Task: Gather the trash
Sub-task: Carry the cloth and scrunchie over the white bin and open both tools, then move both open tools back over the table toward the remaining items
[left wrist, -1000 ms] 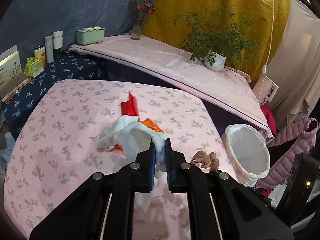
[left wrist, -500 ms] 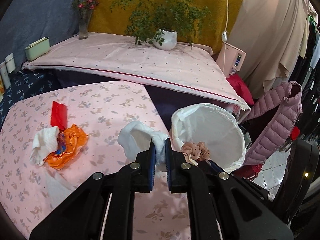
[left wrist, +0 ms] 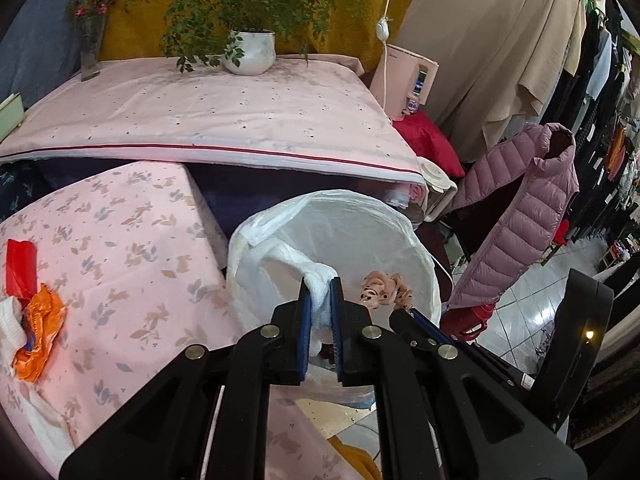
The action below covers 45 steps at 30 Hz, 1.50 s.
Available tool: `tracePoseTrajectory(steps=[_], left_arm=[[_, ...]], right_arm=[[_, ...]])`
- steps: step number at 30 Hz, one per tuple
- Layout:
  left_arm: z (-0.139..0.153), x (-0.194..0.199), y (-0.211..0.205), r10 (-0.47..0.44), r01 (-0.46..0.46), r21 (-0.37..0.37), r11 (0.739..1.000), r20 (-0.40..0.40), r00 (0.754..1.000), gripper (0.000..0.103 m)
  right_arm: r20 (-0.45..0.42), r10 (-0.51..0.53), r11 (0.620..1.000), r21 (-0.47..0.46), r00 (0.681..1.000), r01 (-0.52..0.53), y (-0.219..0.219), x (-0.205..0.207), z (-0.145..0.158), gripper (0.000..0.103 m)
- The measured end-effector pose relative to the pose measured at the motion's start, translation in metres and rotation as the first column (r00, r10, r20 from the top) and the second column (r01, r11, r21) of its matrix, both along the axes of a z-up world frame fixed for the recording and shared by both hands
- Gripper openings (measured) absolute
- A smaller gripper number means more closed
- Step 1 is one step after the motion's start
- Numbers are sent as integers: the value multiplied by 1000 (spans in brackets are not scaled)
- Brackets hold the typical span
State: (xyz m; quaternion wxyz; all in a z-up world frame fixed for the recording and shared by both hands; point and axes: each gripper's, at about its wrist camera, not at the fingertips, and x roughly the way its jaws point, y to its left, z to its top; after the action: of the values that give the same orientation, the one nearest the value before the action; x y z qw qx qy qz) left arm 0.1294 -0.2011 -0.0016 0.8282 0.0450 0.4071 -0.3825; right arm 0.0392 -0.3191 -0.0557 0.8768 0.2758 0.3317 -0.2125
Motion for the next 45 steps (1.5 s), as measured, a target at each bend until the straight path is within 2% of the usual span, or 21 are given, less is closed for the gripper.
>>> tracePoseTrajectory(steps=[6,7,9,11,19,30,38,45], left_arm=[[-10,9,-23,-22,22,-2,1000,-34,999,12],[-11,12,-25,-14,14,-2,1000,-40,999,15],[-14,16,-25,5,-4,1,1000,-40,999,33],[-16,18,-24,26,-25,8,1000,-31,999,36],[-24,27,-9,85,-85,53,995,-12,996,37],[-23,25,28,159,-160,67,985,8,987,37],[-19,22,69,246,-248,82,965,26,969,37],[-22,20,115,329,-332,114,936,43,943,37]], right_arm=[[-13,-17,1000,5,1000,17,-20,5,-10,10],[-13,-19,1000,7,1000,19,-21,7,-12,15],[-11,-38,999,5,999,38,-23,8,-14,18],[-15,-24,1000,13,1000,24,-24,12,-16,18],[-25,-21,1000,8,999,21,-21,16,-18,19],[-25,27,1000,-12,999,-28,5,19,-8,21],[-27,94,995,-39,995,-95,40,25,2,24],[-45,155,985,-65,987,-158,74,30,7,27]])
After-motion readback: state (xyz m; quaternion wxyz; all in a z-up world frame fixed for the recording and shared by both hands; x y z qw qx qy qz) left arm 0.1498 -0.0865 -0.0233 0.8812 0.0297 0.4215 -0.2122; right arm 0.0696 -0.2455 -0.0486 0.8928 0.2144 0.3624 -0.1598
